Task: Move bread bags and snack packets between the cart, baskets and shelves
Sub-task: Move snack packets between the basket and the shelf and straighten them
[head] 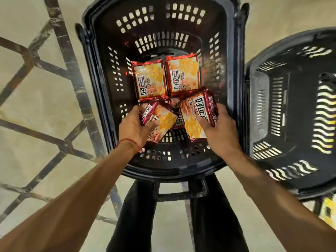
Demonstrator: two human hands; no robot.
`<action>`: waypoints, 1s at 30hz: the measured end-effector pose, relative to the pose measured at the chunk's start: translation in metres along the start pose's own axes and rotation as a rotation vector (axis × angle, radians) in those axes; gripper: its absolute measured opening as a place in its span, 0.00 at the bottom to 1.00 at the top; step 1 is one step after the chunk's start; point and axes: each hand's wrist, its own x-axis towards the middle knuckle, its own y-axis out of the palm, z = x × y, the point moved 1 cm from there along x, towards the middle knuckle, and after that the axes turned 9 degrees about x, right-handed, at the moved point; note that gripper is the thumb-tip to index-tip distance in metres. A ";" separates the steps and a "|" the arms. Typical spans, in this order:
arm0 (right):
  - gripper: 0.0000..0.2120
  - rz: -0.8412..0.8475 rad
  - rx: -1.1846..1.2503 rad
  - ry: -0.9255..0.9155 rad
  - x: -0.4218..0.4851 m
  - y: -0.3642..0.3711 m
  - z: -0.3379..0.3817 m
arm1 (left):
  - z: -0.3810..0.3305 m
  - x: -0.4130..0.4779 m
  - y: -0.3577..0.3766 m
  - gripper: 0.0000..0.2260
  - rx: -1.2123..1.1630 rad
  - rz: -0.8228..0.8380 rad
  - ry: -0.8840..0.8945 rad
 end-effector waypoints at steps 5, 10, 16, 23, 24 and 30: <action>0.21 -0.013 0.087 -0.020 -0.068 -0.053 0.029 | -0.038 -0.082 -0.042 0.15 -0.301 0.001 -0.020; 0.14 -0.034 0.257 -0.049 -0.146 -0.125 0.058 | -0.077 -0.173 -0.089 0.14 -0.374 0.038 -0.029; 0.16 -0.031 0.423 -0.076 -0.238 -0.206 0.068 | -0.115 -0.267 -0.125 0.21 -0.278 0.016 0.119; 0.17 -0.184 0.645 -0.153 -0.367 -0.238 0.040 | -0.126 -0.346 -0.136 0.16 -0.291 0.099 0.337; 0.17 -0.213 0.670 -0.153 -0.387 -0.237 0.035 | -0.126 -0.356 -0.137 0.16 -0.328 0.147 0.360; 0.17 -0.459 0.857 -0.105 -0.507 -0.230 0.002 | -0.132 -0.419 -0.136 0.13 -0.318 0.333 0.559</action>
